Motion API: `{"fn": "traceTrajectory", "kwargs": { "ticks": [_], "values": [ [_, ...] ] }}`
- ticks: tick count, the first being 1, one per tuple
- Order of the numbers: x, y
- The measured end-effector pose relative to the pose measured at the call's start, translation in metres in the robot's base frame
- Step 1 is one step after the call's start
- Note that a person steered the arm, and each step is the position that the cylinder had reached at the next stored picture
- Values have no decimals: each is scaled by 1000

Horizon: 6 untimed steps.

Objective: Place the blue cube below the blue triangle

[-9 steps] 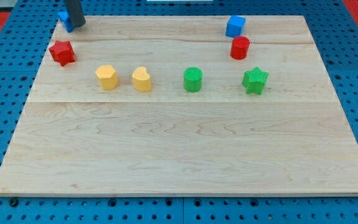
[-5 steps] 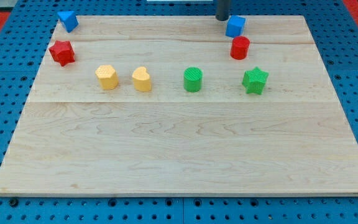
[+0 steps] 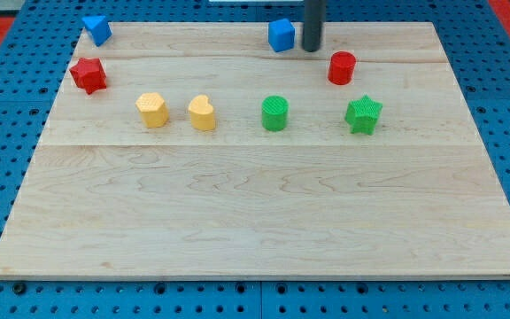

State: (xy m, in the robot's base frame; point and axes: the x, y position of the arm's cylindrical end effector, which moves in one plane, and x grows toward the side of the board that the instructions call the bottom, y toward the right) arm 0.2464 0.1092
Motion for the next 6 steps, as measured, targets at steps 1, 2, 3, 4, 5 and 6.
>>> {"fn": "traceTrajectory", "kwargs": {
  "ticks": [1,2,3,4,5,6],
  "values": [
    [-36,-5],
    [-43,-74],
    [-30,-146],
    [-21,-97],
    [8,-106],
    [10,-166]
  ]
}}
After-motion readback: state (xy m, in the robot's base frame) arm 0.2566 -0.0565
